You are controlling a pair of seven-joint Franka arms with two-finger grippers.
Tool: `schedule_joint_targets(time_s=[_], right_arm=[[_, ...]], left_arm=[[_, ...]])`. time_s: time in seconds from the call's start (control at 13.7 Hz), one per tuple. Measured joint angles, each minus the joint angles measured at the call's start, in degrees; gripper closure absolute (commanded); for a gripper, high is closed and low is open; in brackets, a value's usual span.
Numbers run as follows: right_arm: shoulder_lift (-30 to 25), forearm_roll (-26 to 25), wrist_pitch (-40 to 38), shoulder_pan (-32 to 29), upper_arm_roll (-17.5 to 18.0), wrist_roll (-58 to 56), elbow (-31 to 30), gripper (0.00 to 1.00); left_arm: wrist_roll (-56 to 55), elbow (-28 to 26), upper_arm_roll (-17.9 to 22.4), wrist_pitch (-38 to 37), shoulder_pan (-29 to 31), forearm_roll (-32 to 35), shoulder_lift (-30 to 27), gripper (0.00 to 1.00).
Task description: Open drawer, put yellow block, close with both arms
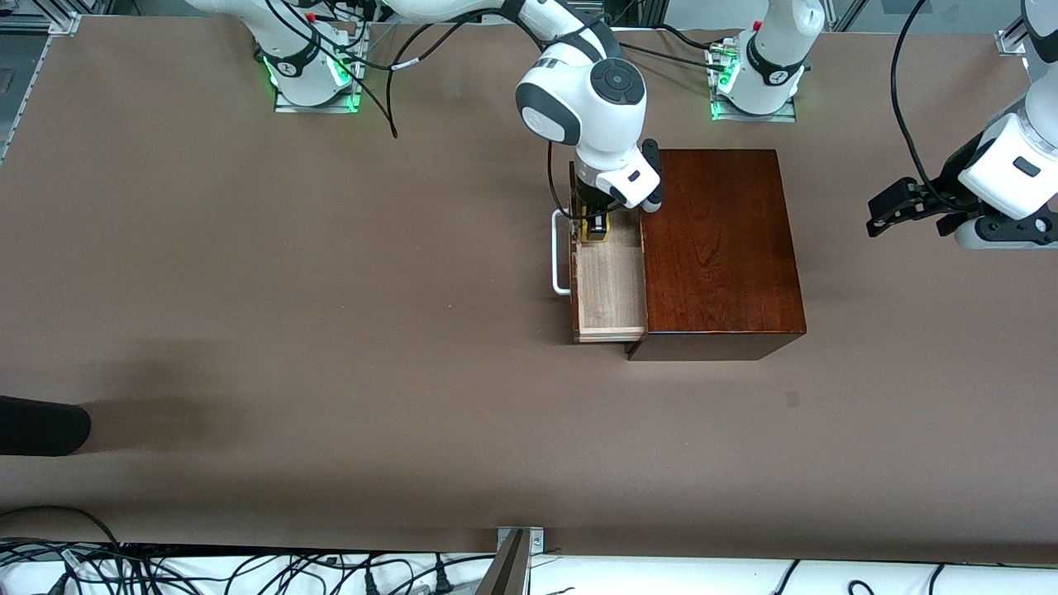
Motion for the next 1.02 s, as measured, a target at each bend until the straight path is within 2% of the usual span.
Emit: schedule_joint_targets(time_s=[0.36,0.66,0.8,1.02], right_arm=[[-0.43,0.00,-0.74,-0.13,-0.69,-0.08,1.60,0.00],[-5.15,0.02,-3.77,-2.14,-0.99,-0.08,2.80,0.00],[-8.48,1.14,-6.30,-4.49,-1.22,0.07,2.93,0.00],[-12.33,4.35,-7.55,-12.16,-1.49,-0.23,2.98,0.00]], left_arm=[[0.00,0.00,0.00,0.00,0.00,0.00,0.00,0.00],[0.00,0.00,0.00,0.00,0.00,0.00,0.00,0.00],[0.00,0.00,0.00,0.00,0.00,0.00,0.00,0.00],[0.00,0.00,-0.03,0.00,0.00,0.00,0.00,0.00]])
